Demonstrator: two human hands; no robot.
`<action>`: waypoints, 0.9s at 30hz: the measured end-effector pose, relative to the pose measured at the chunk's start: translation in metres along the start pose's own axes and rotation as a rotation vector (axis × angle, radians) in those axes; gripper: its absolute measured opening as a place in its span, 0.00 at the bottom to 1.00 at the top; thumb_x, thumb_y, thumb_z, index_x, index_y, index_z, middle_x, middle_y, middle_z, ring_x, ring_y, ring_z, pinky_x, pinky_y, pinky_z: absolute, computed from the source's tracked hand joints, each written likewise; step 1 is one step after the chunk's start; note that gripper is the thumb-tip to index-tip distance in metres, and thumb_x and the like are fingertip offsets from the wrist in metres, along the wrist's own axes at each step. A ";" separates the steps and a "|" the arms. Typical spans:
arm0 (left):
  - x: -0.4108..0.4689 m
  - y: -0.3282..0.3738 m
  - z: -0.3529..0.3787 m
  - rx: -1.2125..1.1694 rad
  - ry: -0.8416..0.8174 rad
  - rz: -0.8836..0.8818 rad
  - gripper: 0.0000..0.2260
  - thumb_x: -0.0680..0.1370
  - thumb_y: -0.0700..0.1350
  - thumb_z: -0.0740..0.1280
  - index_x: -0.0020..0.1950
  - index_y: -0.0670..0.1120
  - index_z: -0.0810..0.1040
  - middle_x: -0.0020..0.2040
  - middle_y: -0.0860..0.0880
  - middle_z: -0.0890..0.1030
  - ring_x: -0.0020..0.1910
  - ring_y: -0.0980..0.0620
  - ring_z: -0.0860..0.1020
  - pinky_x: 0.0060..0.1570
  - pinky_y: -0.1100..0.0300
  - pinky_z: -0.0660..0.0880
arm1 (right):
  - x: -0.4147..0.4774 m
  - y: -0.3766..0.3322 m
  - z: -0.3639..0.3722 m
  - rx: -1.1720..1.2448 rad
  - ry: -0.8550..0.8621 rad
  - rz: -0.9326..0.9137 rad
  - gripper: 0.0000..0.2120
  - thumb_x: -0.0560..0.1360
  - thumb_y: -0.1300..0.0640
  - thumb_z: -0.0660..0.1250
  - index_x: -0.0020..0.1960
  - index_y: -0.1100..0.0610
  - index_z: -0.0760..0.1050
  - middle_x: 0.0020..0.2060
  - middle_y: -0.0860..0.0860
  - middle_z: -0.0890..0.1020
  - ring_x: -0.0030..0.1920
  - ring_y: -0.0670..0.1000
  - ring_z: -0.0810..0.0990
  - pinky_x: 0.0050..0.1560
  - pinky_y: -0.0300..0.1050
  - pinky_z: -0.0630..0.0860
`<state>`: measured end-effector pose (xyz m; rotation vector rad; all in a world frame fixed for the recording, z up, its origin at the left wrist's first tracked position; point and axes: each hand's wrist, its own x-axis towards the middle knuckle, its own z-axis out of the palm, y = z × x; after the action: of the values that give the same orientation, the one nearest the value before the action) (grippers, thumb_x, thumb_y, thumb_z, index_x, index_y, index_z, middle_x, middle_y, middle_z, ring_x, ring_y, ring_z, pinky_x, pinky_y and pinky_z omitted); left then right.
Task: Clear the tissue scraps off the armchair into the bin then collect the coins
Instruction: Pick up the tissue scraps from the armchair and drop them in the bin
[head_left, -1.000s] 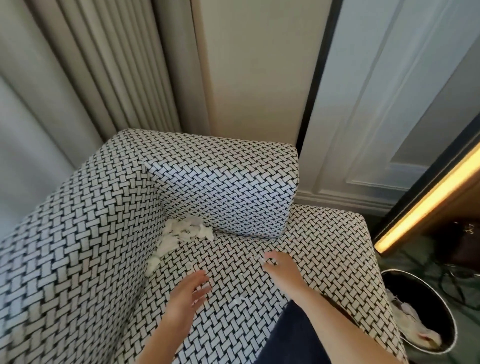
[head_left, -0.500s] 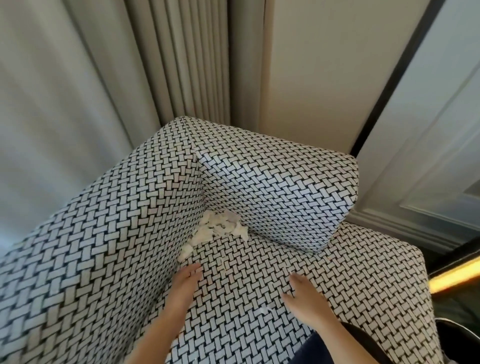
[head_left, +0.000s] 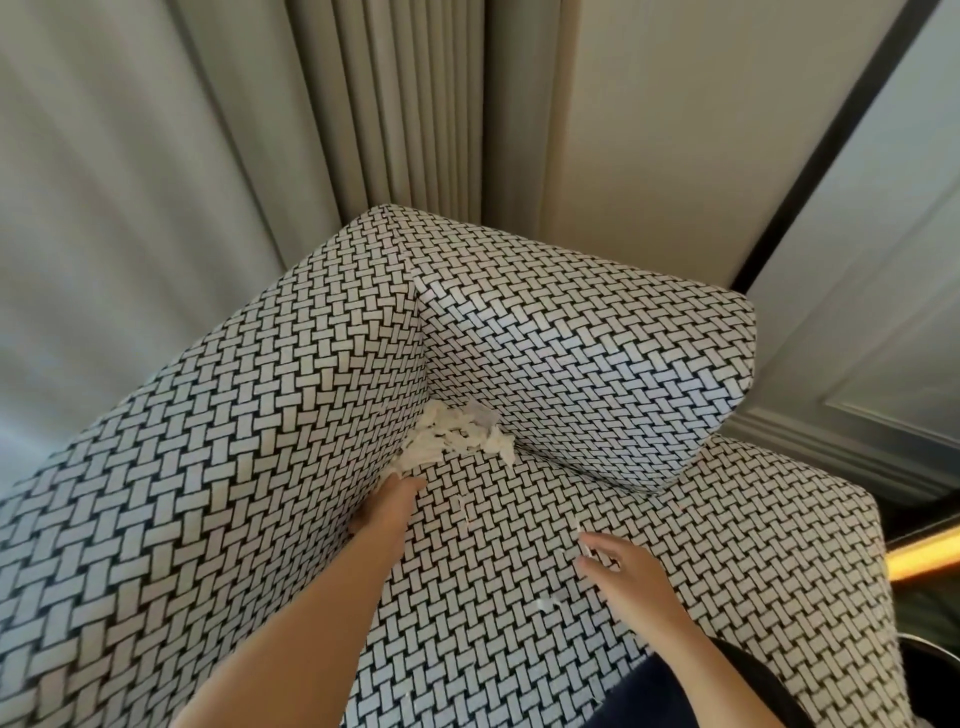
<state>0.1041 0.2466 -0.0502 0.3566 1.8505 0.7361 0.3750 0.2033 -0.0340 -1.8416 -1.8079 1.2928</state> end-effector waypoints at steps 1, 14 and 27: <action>0.001 -0.004 0.001 0.088 0.069 0.008 0.33 0.67 0.59 0.67 0.71 0.56 0.64 0.71 0.47 0.65 0.67 0.43 0.63 0.67 0.48 0.63 | 0.001 0.000 0.000 -0.007 -0.009 -0.002 0.20 0.77 0.52 0.64 0.68 0.51 0.70 0.66 0.43 0.73 0.63 0.38 0.68 0.65 0.36 0.62; 0.002 -0.073 -0.005 1.133 0.261 0.698 0.30 0.72 0.62 0.33 0.74 0.57 0.34 0.76 0.54 0.37 0.75 0.45 0.47 0.71 0.45 0.43 | 0.008 -0.011 0.018 -0.250 -0.097 -0.214 0.23 0.79 0.52 0.60 0.73 0.46 0.61 0.69 0.35 0.62 0.68 0.33 0.57 0.68 0.30 0.49; 0.018 -0.084 -0.002 1.165 0.315 0.840 0.31 0.75 0.57 0.55 0.77 0.51 0.54 0.77 0.54 0.54 0.76 0.49 0.53 0.68 0.48 0.53 | 0.107 -0.095 0.046 -0.081 -0.048 -0.392 0.28 0.73 0.42 0.66 0.69 0.33 0.59 0.73 0.40 0.56 0.74 0.43 0.49 0.74 0.47 0.50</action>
<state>0.1028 0.1918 -0.1158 1.9258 2.2603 0.1244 0.2599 0.3004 -0.0357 -1.4023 -2.1376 1.1376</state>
